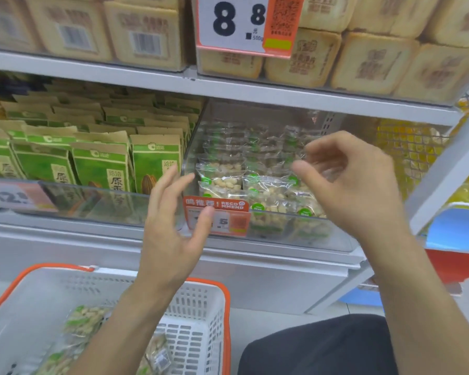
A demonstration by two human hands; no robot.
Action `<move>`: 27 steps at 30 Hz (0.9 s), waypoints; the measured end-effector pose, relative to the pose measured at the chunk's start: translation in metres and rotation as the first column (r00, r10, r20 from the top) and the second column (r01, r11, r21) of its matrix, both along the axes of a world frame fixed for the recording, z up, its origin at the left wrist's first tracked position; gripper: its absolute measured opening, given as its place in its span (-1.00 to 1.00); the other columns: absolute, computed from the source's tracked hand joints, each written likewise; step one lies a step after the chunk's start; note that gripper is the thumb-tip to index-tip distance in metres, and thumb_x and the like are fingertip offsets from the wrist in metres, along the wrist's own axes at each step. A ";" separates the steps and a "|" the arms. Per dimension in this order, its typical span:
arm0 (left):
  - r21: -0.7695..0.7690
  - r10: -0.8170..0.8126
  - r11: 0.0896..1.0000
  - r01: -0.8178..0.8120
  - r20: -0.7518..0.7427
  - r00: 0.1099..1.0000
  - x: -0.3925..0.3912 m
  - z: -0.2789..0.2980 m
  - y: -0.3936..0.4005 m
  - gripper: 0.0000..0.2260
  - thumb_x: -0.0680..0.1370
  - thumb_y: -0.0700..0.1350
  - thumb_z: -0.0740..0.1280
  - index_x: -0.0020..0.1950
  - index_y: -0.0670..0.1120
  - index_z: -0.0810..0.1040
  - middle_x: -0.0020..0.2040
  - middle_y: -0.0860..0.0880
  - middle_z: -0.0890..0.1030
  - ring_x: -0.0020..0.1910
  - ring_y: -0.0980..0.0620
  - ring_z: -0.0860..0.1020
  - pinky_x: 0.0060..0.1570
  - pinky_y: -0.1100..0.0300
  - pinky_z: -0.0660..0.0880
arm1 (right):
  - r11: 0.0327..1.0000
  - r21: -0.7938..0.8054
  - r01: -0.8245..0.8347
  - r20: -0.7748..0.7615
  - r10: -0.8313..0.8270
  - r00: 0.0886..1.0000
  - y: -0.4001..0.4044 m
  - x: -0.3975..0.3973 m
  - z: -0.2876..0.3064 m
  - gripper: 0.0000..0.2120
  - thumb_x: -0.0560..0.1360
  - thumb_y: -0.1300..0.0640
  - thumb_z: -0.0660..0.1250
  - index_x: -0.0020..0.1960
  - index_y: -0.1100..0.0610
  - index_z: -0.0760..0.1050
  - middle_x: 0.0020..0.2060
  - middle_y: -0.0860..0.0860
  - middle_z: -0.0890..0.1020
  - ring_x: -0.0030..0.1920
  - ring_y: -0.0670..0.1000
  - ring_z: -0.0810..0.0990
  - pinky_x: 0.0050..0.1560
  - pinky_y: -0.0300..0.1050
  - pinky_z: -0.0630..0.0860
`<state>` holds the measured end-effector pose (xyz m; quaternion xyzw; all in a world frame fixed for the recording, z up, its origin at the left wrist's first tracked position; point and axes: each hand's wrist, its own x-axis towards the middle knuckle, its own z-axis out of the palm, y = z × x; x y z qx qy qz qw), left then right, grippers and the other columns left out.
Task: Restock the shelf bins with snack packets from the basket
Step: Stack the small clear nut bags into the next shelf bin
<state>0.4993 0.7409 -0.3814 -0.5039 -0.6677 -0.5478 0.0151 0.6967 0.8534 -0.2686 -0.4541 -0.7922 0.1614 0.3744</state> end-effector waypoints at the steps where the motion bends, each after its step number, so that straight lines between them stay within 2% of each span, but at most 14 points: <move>1: 0.078 0.067 0.995 -0.067 -0.001 0.998 -0.003 -0.001 -0.010 -0.65 0.57 -0.16 0.40 0.33 -0.16 0.50 0.42 -0.09 0.41 0.44 0.08 0.35 0.40 0.32 0.25 | 0.991 -0.012 -0.132 -0.050 0.131 0.990 -0.018 -0.016 -0.002 -0.87 0.44 0.02 0.51 -0.08 0.01 0.61 -0.25 -0.15 0.66 -0.22 -0.17 0.62 -0.19 -0.38 0.48; 3: 0.137 0.167 0.977 -0.165 -0.003 0.986 -0.011 -0.017 -0.032 -0.76 0.56 -0.22 0.37 0.22 -0.19 0.56 0.21 -0.10 0.53 0.26 0.04 0.49 0.28 0.26 0.38 | 0.924 -0.113 -0.365 0.011 0.368 0.930 -0.049 -0.047 -0.021 -0.91 0.45 0.05 0.50 -0.14 0.01 0.61 -0.30 -0.15 0.65 -0.24 -0.17 0.62 -0.22 -0.38 0.50; 4: 0.089 0.176 0.980 -0.179 0.038 0.984 -0.016 -0.033 -0.045 -0.80 0.56 -0.21 0.36 0.18 -0.15 0.57 0.13 -0.06 0.57 0.15 0.06 0.54 0.18 0.24 0.44 | 0.877 -0.175 -0.448 0.071 0.465 0.883 -0.060 -0.062 -0.036 -0.91 0.46 0.03 0.49 -0.14 0.01 0.60 -0.29 -0.15 0.64 -0.24 -0.16 0.62 -0.20 -0.34 0.52; 6: -0.126 0.177 0.979 -0.158 0.157 0.972 -0.031 -0.078 -0.074 -0.83 0.57 -0.16 0.37 0.16 -0.02 0.59 0.03 0.06 0.61 0.00 0.16 0.57 0.04 0.16 0.52 | 0.794 -0.295 -0.531 0.224 0.598 0.770 -0.077 -0.088 -0.069 -0.87 0.48 -0.05 0.46 -0.10 -0.01 0.59 -0.26 -0.16 0.62 -0.22 -0.16 0.60 -0.13 -0.19 0.56; 7: -0.274 0.192 0.952 -0.138 0.181 0.964 -0.041 -0.105 -0.092 -0.81 0.56 -0.11 0.38 0.17 0.02 0.59 0.03 0.09 0.61 -0.01 0.18 0.57 0.04 0.11 0.53 | 0.763 -0.354 -0.541 0.301 0.640 0.707 -0.082 -0.099 -0.087 -0.85 0.49 -0.08 0.44 -0.07 -0.01 0.58 -0.23 -0.16 0.61 -0.18 -0.16 0.59 -0.10 -0.13 0.57; 10: -0.666 0.241 0.743 -0.073 0.164 0.956 -0.063 -0.173 -0.149 -0.71 0.56 0.01 0.38 0.26 -0.03 0.58 0.21 -0.01 0.56 0.23 0.01 0.52 0.21 0.02 0.49 | 0.713 -0.495 -0.497 0.463 0.700 0.543 -0.094 -0.132 -0.149 -0.82 0.52 -0.06 0.40 0.02 0.02 0.56 -0.08 -0.05 0.64 -0.02 0.01 0.59 0.02 0.00 0.56; 13: -0.799 0.351 0.600 -0.033 0.226 0.909 -0.076 -0.201 -0.195 -0.74 0.58 0.00 0.36 0.23 -0.05 0.59 0.31 -0.05 0.52 0.39 -0.06 0.42 0.25 0.10 0.43 | 0.697 -0.582 -0.419 0.556 0.717 0.420 -0.105 -0.163 -0.216 -0.80 0.50 0.00 0.36 0.06 0.08 0.55 0.00 0.07 0.64 0.05 0.14 0.59 0.13 0.09 0.54; 15: -0.846 0.410 0.532 -0.032 0.225 0.884 -0.081 -0.212 -0.213 -0.73 0.59 -0.03 0.35 0.27 -0.05 0.59 0.34 -0.04 0.51 0.40 -0.03 0.41 0.26 0.14 0.36 | 0.673 -0.665 -0.324 0.564 0.737 0.373 -0.112 -0.176 -0.257 -0.78 0.50 0.04 0.34 0.11 0.10 0.53 0.04 0.08 0.62 0.06 0.14 0.58 0.10 0.04 0.54; 18: -0.906 0.420 0.423 0.031 0.227 0.879 -0.088 -0.229 -0.227 -0.65 0.58 0.05 0.35 0.32 -0.05 0.55 0.29 -0.09 0.54 0.18 -0.02 0.57 0.20 0.13 0.47 | 0.624 -0.762 -0.172 0.519 0.749 0.412 -0.131 -0.185 -0.315 -0.79 0.54 0.09 0.31 0.16 0.10 0.46 0.17 0.11 0.55 0.06 0.10 0.53 -0.05 -0.10 0.44; 20: -0.934 0.411 0.352 0.067 0.219 0.885 -0.091 -0.242 -0.230 -0.62 0.58 0.13 0.30 0.32 -0.04 0.55 0.23 -0.10 0.58 0.12 -0.03 0.59 0.15 0.08 0.52 | 0.587 -0.806 -0.081 0.485 0.733 0.478 -0.148 -0.185 -0.352 -0.62 0.57 0.04 0.31 0.34 0.12 0.39 0.30 0.14 0.44 0.20 0.13 0.50 0.07 -0.05 0.48; 23: -0.964 0.394 0.244 0.109 0.201 0.897 -0.091 -0.252 -0.220 -0.61 0.57 0.11 0.30 0.36 0.01 0.48 0.20 -0.05 0.57 0.17 -0.05 0.52 0.19 0.03 0.50 | 0.532 -0.845 0.045 0.460 0.683 0.567 -0.167 -0.178 -0.395 -0.35 0.55 -0.09 0.36 0.53 0.07 0.18 0.46 0.17 0.27 0.41 0.19 0.36 0.30 0.02 0.44; 24: -0.971 0.369 0.208 0.121 0.192 0.909 -0.090 -0.254 -0.214 -0.60 0.57 0.11 0.29 0.37 0.01 0.44 0.21 -0.04 0.56 0.21 -0.06 0.49 0.22 0.03 0.47 | 0.496 -0.865 0.075 0.434 0.666 0.607 -0.170 -0.175 -0.404 -0.27 0.53 -0.11 0.39 0.55 0.04 0.12 0.48 0.16 0.26 0.41 0.20 0.37 0.28 0.03 0.46; 26: -0.975 0.327 0.167 0.143 0.192 0.925 -0.090 -0.256 -0.198 -0.55 0.60 0.09 0.26 0.46 0.00 0.33 0.26 -0.03 0.54 0.26 -0.05 0.43 0.20 0.05 0.42 | 0.427 -0.897 0.112 0.389 0.644 0.659 -0.169 -0.173 -0.418 -0.11 0.46 -0.11 0.47 0.58 0.04 0.00 0.43 0.13 0.37 0.30 0.18 0.48 0.08 -0.03 0.52; 27: -0.972 0.339 0.172 0.160 0.211 0.917 -0.088 -0.259 -0.191 -0.51 0.61 0.07 0.25 0.51 -0.02 0.27 0.23 -0.04 0.56 0.19 -0.02 0.44 0.13 0.09 0.42 | 0.398 -0.907 0.135 0.380 0.639 0.669 -0.166 -0.174 -0.419 -0.01 0.45 -0.11 0.49 0.60 0.09 -0.08 0.37 0.12 0.46 0.23 0.15 0.54 -0.04 -0.09 0.51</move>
